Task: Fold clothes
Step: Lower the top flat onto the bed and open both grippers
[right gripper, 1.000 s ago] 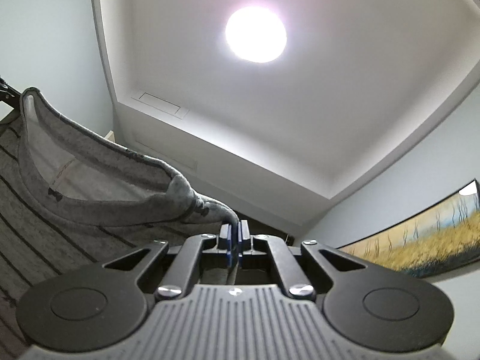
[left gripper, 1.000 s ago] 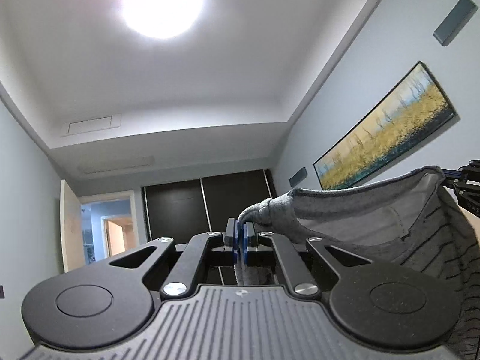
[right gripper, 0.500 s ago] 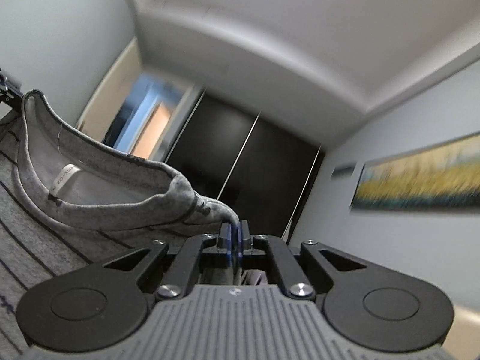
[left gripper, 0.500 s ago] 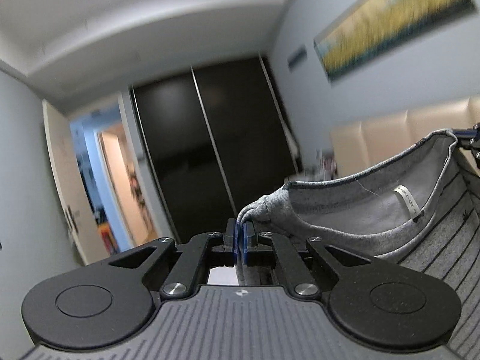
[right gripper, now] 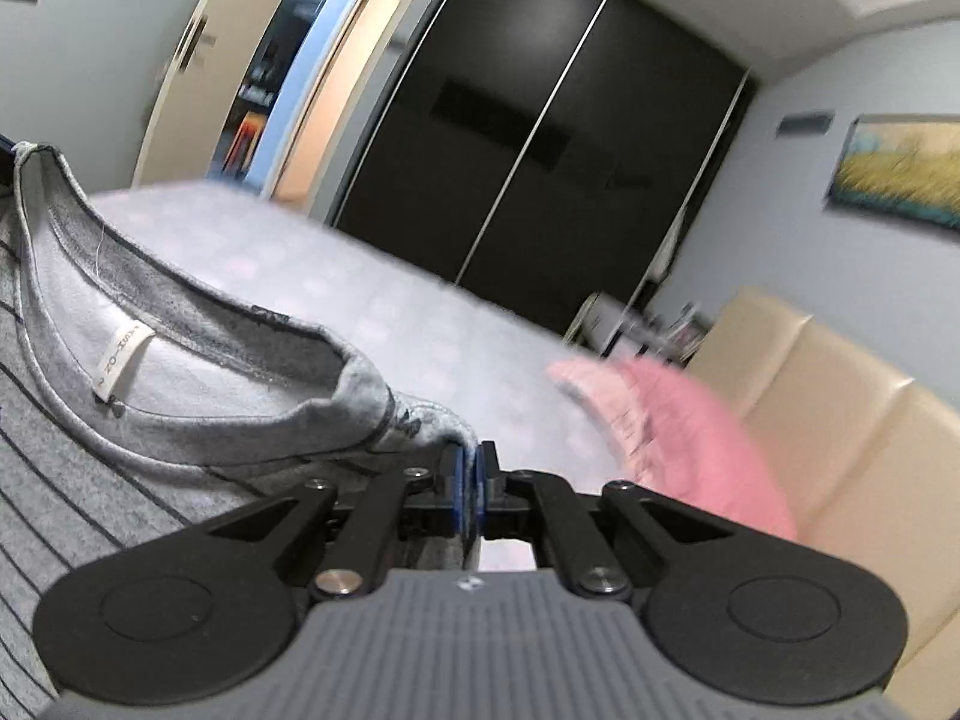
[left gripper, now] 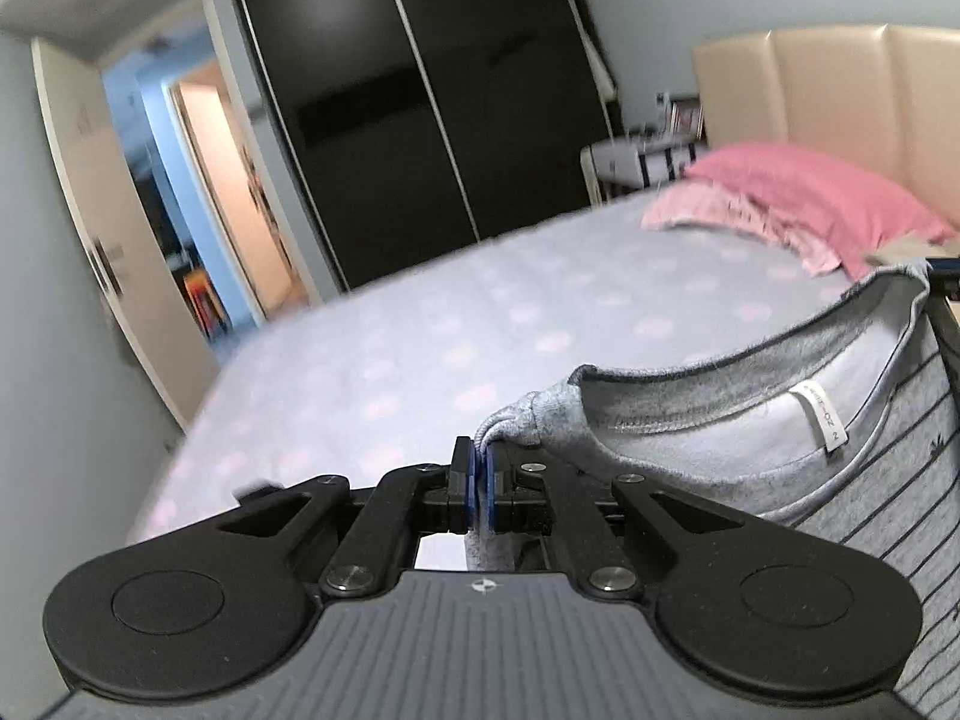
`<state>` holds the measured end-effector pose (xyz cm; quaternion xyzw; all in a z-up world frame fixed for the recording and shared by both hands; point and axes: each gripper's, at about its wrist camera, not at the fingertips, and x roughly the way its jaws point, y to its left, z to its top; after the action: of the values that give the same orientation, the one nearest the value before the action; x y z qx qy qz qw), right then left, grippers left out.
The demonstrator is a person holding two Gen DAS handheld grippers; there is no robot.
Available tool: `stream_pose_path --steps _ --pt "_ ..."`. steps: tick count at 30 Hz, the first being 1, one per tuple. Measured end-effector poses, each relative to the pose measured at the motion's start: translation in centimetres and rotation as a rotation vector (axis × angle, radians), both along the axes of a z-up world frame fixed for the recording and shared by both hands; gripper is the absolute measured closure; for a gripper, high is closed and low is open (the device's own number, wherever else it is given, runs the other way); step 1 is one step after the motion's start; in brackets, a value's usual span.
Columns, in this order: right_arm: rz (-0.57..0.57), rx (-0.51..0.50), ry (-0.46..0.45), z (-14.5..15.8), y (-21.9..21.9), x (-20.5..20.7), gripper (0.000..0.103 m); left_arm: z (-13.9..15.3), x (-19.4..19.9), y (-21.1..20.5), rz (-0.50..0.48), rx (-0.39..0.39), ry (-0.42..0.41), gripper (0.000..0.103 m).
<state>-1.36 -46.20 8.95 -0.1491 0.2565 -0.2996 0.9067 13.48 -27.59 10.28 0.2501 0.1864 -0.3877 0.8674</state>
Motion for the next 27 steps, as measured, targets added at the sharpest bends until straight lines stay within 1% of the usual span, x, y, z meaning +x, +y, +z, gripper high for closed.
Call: stream_pose_path --steps 5,9,11,13,14,15,16,17,18,19,20,23,24,25,27 --pt "-0.010 0.058 0.097 -5.5 -2.6 3.6 0.099 -5.5 3.8 -1.6 0.016 0.073 0.096 0.101" --pt "-0.023 0.106 0.157 -9.9 -3.7 6.0 0.099 -8.4 6.1 -2.6 0.028 0.112 0.174 0.101" --pt "-0.026 0.128 0.185 -11.6 -3.5 7.1 0.098 -10.0 6.9 -3.5 0.031 0.132 0.225 0.099" --pt "-0.026 0.156 0.215 -12.7 -3.7 7.8 0.097 -11.1 7.4 -3.6 0.026 0.153 0.260 0.097" --pt "-0.025 0.172 0.229 -12.9 -3.8 8.2 0.097 -11.5 7.6 -3.6 0.018 0.162 0.276 0.094" --pt "-0.023 0.189 0.244 -13.0 -3.9 8.7 0.095 -11.7 7.6 -3.4 0.010 0.170 0.290 0.091" --pt "-0.021 0.212 0.254 -13.2 -4.0 8.9 0.088 -11.8 7.5 -3.1 0.002 0.178 0.304 0.090" --pt "-0.018 0.239 0.260 -13.4 -4.2 9.1 0.083 -12.0 7.4 -2.7 0.001 0.183 0.312 0.086" --pt "-0.018 0.260 0.260 -13.5 -4.3 9.0 0.075 -12.0 7.3 -2.2 0.002 0.187 0.315 0.085" --pt "-0.019 0.274 0.252 -13.2 -4.1 8.5 0.072 -11.9 7.2 -1.7 0.003 0.188 0.320 0.085" --pt "-0.017 0.288 0.238 -12.8 -4.0 7.8 0.072 -11.8 7.1 -1.0 0.005 0.188 0.325 0.083" --pt "-0.014 0.330 0.196 -11.4 -4.4 5.8 0.069 -11.3 6.8 1.4 0.014 0.190 0.352 0.076" --pt "-0.015 0.342 0.182 -11.0 -4.6 5.1 0.065 -11.1 6.6 2.3 0.015 0.192 0.364 0.074" --pt "-0.016 0.355 0.175 -10.5 -4.7 4.2 0.062 -10.8 6.4 3.3 0.016 0.194 0.377 0.074" --pt "-0.009 0.382 0.186 -9.9 -4.6 2.0 0.062 -10.3 5.5 5.4 0.013 0.202 0.397 0.073"
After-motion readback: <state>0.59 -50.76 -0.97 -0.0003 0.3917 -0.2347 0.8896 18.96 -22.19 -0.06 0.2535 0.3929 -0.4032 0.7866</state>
